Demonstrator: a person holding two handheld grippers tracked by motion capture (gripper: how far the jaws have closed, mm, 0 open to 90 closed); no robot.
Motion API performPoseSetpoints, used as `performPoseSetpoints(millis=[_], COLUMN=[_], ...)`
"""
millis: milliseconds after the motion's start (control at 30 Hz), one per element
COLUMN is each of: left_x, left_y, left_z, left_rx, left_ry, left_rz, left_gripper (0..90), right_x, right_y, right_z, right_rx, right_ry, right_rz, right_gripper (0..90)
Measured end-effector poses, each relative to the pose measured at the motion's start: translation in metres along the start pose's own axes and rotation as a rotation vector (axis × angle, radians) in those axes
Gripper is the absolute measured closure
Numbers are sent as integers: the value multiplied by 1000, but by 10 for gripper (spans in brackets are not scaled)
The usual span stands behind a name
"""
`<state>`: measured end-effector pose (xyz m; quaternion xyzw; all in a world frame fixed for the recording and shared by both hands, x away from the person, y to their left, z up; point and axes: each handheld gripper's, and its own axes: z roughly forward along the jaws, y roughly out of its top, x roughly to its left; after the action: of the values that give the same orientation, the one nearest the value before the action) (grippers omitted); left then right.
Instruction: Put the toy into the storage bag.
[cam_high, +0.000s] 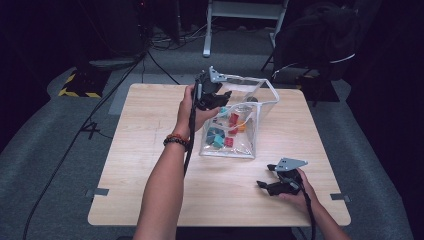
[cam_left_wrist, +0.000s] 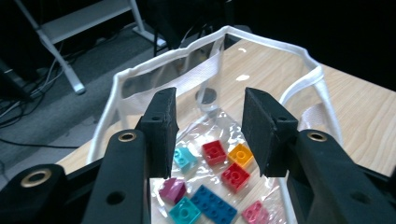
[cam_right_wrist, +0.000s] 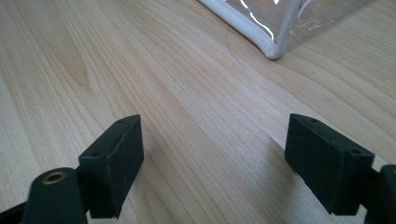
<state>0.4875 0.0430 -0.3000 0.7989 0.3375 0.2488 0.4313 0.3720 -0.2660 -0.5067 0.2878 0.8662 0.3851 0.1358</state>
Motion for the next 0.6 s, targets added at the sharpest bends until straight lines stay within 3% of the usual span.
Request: performPoseSetpoints(millis=[333,600], left_x=[13,24], left_y=[-6,-12], left_z=[-11,-24], left_rx=[-12,-31], left_ry=[27,53], left_rz=[-38,-61], left_gripper=[532,453], right_x=[0,0], right_y=[0,0], right_z=[0,0], right_rx=[0,2], right_ry=[0,1], right_rz=[0,4], right_gripper=[199,199])
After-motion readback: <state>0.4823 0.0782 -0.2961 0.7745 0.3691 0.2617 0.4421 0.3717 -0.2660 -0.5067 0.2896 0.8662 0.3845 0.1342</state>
